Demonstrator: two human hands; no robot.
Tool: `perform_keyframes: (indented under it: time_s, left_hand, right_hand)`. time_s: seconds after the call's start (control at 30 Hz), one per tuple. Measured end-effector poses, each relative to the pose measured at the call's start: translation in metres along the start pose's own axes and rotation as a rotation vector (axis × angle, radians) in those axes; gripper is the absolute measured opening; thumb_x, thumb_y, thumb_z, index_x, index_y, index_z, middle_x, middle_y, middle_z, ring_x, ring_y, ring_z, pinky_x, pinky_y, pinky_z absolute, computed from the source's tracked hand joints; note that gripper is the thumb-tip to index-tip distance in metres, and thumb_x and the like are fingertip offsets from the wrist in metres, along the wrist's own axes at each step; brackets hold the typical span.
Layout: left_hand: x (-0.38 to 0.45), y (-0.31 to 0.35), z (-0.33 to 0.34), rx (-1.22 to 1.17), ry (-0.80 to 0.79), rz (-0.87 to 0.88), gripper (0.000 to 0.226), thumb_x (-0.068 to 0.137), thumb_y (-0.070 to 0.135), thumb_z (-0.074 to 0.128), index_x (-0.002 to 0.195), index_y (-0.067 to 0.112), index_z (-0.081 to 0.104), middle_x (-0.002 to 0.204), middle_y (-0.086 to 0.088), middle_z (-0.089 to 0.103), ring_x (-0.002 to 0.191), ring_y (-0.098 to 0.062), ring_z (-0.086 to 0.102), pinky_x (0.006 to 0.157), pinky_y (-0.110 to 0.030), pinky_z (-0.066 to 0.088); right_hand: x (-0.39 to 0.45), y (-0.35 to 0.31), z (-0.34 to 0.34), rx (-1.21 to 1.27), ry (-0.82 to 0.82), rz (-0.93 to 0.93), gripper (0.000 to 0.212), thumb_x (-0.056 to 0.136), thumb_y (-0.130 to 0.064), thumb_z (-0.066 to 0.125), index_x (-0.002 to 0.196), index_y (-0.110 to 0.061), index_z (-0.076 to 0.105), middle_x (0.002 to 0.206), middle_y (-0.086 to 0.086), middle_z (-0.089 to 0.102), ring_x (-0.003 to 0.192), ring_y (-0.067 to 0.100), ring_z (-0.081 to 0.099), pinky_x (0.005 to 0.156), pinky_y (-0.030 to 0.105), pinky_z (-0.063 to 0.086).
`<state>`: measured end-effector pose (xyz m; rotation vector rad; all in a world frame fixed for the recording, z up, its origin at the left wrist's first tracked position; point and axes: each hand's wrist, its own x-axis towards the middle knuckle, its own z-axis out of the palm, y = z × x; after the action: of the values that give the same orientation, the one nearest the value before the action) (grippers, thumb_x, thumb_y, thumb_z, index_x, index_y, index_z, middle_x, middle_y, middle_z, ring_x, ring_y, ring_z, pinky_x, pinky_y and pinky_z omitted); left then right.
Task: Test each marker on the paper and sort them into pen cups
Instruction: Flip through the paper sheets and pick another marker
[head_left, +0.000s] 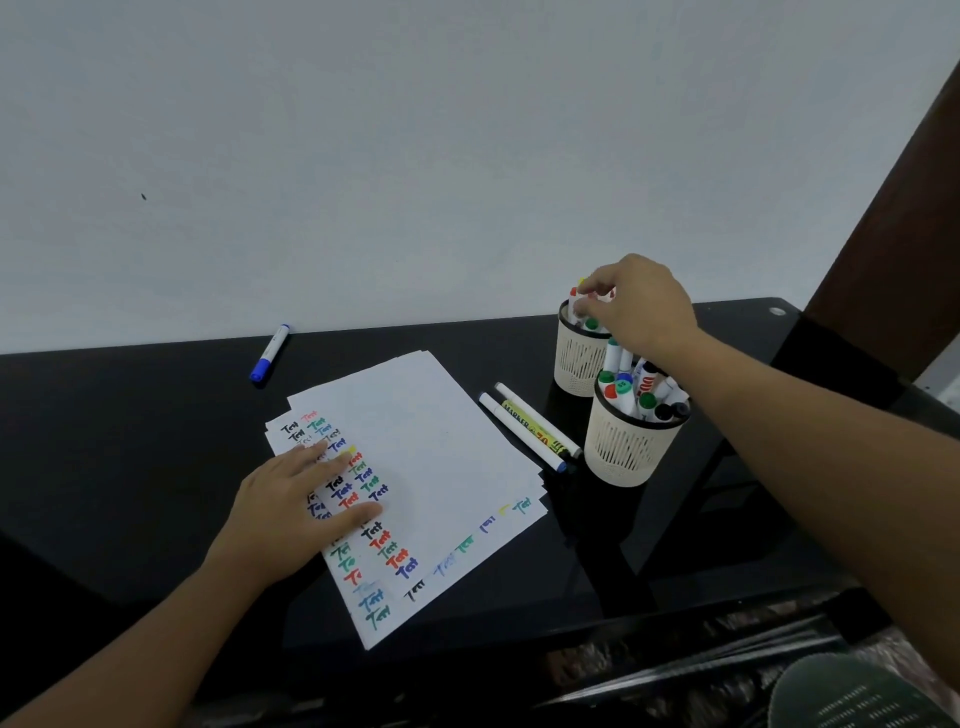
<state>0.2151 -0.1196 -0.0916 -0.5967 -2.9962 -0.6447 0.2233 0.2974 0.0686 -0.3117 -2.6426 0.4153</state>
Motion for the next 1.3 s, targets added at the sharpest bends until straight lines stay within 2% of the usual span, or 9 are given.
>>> perform_keyframes:
  time_s: [0.27,0.4,0.5,0.6,0.7,0.9,1.0,1.17,1.3]
  left_hand:
    - [-0.004,0.011,-0.011,-0.216,-0.039,-0.063,0.103,0.066,0.085,0.068,0.154,0.042,0.035,0.167,0.009,0.017,0.153,-0.013,0.008,0.124,-0.047,0.017]
    - [0.004,-0.001,-0.024,-0.263,-0.039,-0.124,0.107,0.064,0.084,0.07,0.154,0.037,0.036,0.166,0.008,0.021,0.153,-0.017,0.013,0.123,-0.051,0.022]
    - [0.01,-0.014,-0.032,-0.112,-0.08,-0.141,0.108,0.064,0.09,0.061,0.155,0.036,0.036,0.166,0.007,0.022,0.153,-0.019,0.013,0.123,-0.051,0.021]
    - [0.006,-0.027,-0.029,-0.092,-0.088,-0.163,0.109,0.063,0.096,0.053,0.154,0.039,0.037,0.166,0.006,0.024,0.154,-0.019,0.013,0.124,-0.049,0.019]
    - [0.001,-0.033,-0.021,-0.049,-0.02,-0.118,0.101,0.067,0.095,0.052,0.151,0.041,0.042,0.166,0.005,0.026,0.154,-0.019,0.014,0.125,-0.047,0.016]
    - [0.002,-0.039,-0.019,-0.057,0.024,-0.118,0.095,0.069,0.095,0.047,0.147,0.042,0.049,0.161,0.009,0.033,0.149,-0.017,0.021,0.122,-0.047,0.019]
    - [0.01,-0.045,-0.021,-0.092,0.047,-0.142,0.072,0.081,0.08,0.056,0.141,0.04,0.055,0.152,0.011,0.044,0.141,-0.018,0.033,0.118,-0.05,0.029]
    - [0.059,-0.052,-0.037,-0.182,0.253,-0.256,0.043,0.092,0.051,0.067,0.125,0.024,0.067,0.111,0.001,0.062,0.102,-0.014,0.058,0.086,-0.031,0.046]
    - [0.117,-0.066,-0.046,-0.156,0.387,-0.414,0.049,0.093,0.047,0.067,0.131,0.016,0.059,0.122,-0.01,0.056,0.108,-0.024,0.058,0.083,-0.034,0.046]
  right_hand:
    - [-0.009,-0.054,-0.001,0.005,0.053,-0.239,0.023,0.1,-0.046,0.058,0.104,-0.03,0.074,0.099,-0.007,0.066,0.092,0.016,0.061,0.087,0.042,0.05]
    - [-0.027,-0.099,0.04,0.104,-0.138,-0.324,0.021,0.098,-0.045,0.058,0.104,-0.033,0.073,0.097,-0.009,0.066,0.094,0.017,0.063,0.086,0.039,0.051]
    - [-0.043,-0.123,0.085,0.116,-0.398,-0.377,0.037,0.1,-0.047,0.058,0.135,-0.035,0.062,0.127,-0.004,0.065,0.118,0.019,0.06,0.102,0.039,0.048]
    - [-0.064,-0.139,0.121,0.086,-0.648,-0.402,0.068,0.102,-0.055,0.053,0.162,-0.034,0.028,0.166,0.001,0.033,0.153,0.021,0.028,0.124,0.041,0.026]
    - [-0.077,-0.143,0.145,0.018,-0.732,-0.396,0.079,0.103,-0.062,0.046,0.165,-0.037,0.005,0.174,0.001,0.004,0.16,0.022,0.002,0.128,0.042,0.011]
    - [-0.091,-0.131,0.182,-0.08,-0.689,-0.423,0.074,0.104,-0.069,0.021,0.165,-0.034,-0.001,0.173,0.001,-0.009,0.159,0.021,-0.011,0.129,0.04,-0.002]
    - [-0.095,-0.127,0.189,-0.09,-0.624,-0.434,0.072,0.104,-0.069,0.014,0.165,-0.035,-0.002,0.173,-0.002,-0.011,0.159,0.018,-0.013,0.129,0.039,-0.004]
    - [-0.097,-0.128,0.192,-0.09,-0.61,-0.442,0.072,0.102,-0.07,0.012,0.165,-0.037,-0.003,0.173,-0.003,-0.011,0.159,0.017,-0.013,0.129,0.039,-0.004]
    - [-0.1,-0.129,0.193,-0.098,-0.61,-0.44,0.074,0.1,-0.071,0.009,0.165,-0.037,-0.004,0.173,-0.003,-0.012,0.159,0.017,-0.014,0.13,0.04,-0.003]
